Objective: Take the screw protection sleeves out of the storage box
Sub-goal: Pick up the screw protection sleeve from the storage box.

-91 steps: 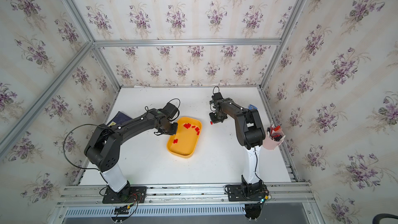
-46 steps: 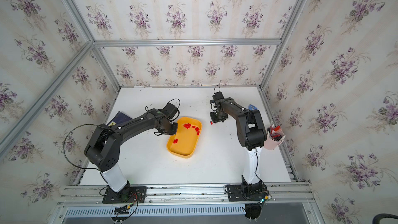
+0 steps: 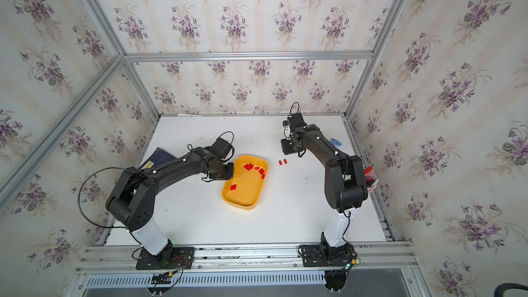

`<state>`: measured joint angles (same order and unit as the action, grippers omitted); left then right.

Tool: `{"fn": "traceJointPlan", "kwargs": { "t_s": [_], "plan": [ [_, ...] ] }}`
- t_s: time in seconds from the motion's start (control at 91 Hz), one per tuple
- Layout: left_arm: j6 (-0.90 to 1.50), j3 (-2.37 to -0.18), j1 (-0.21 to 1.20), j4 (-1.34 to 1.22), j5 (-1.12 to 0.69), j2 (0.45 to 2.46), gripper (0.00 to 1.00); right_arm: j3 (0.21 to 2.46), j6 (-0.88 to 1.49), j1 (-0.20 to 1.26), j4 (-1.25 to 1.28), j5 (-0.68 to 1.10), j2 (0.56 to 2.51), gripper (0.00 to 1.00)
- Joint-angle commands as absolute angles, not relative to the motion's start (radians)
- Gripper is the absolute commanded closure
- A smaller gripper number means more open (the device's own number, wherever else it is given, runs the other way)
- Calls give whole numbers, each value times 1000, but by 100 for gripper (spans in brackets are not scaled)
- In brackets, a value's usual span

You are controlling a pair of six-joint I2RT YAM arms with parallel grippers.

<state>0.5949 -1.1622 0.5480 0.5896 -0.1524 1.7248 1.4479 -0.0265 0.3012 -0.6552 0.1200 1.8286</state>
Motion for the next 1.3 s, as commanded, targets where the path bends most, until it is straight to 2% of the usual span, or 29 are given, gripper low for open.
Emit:
{"fn": "traceJointPlan", "kwargs": {
  "t_s": [0.0, 0.132, 0.286, 0.484, 0.945, 1.286],
  "plan": [
    [660, -1145, 548, 547, -189, 1711, 78, 1427, 24, 330, -649, 189, 1785, 56],
    [716, -1100, 548, 514, -213, 1691, 77, 1407, 89, 418, -646, 220, 1739, 57],
    [760, -1044, 548, 486, -229, 1655, 76, 1442, 122, 587, -656, 189, 1744, 57],
    [798, -990, 550, 454, -217, 1596, 72, 1534, 121, 664, -734, 169, 1838, 57],
    [783, -955, 563, 424, -219, 1599, 71, 1670, 85, 712, -928, 34, 2003, 58],
    [773, -958, 563, 421, -221, 1615, 71, 1685, 63, 715, -953, -54, 2084, 59]
  ]
}}
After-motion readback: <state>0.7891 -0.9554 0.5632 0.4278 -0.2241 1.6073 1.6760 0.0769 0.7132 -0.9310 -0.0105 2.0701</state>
